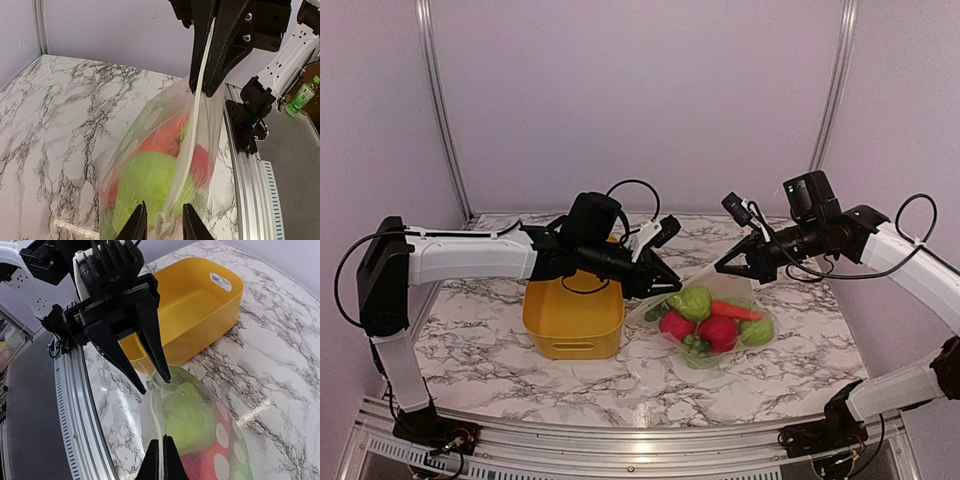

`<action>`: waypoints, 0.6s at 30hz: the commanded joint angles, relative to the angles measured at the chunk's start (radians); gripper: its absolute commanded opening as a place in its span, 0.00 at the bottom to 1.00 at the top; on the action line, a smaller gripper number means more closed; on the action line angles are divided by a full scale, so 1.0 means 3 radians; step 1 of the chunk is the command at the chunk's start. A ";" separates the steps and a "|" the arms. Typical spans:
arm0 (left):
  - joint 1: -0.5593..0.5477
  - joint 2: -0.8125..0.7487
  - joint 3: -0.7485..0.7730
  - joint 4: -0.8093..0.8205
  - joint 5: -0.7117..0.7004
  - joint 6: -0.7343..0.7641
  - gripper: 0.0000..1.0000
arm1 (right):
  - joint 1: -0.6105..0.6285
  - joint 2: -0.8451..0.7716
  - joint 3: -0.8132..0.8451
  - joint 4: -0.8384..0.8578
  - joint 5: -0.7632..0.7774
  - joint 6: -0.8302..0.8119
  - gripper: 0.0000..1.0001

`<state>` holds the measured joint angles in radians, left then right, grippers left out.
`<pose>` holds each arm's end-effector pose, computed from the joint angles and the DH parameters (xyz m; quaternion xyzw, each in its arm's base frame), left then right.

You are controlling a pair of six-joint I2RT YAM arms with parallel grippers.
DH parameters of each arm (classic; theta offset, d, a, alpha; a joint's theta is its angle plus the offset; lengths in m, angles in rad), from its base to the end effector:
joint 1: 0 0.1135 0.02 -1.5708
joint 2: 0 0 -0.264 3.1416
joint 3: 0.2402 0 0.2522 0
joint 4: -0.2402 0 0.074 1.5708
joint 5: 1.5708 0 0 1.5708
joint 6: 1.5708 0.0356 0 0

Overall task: Place the food in the zip-top bag and seal the zipper
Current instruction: Hold the zipper from the zipper food storage bag, then hold the zipper food storage bag at the center of the board.

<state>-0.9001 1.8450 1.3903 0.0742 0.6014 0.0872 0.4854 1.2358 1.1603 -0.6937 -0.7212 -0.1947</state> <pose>0.2539 -0.3524 0.2756 0.5210 0.6178 -0.4370 0.3949 0.2140 0.1395 0.3341 -0.4171 0.7663 0.3743 0.3142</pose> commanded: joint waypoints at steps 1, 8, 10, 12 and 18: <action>0.0015 -0.0031 0.0050 -0.0191 -0.0017 0.0076 0.24 | 0.0044 -0.0068 0.0075 0.0058 -0.0102 0.0004 0.00; 0.0023 -0.0029 0.0056 -0.0242 -0.0021 0.0149 0.10 | 0.0042 -0.0051 0.0081 0.0057 -0.0087 0.0002 0.00; 0.0023 -0.0024 0.0058 -0.0242 -0.0007 0.0149 0.06 | 0.0041 -0.0040 0.0084 0.0058 -0.0084 0.0000 0.00; 0.0026 -0.0015 0.0058 -0.0311 0.0003 0.0154 0.02 | 0.0042 -0.0034 0.0094 0.0066 -0.0074 -0.0005 0.00; 0.0050 -0.0014 -0.0036 -0.0383 0.0003 0.0184 0.04 | 0.0027 -0.0025 0.0154 0.0080 0.0039 0.0005 0.00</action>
<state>-0.8989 1.8450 1.3903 0.0288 0.6022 0.1242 0.4877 1.2366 1.1603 -0.6952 -0.7204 -0.1944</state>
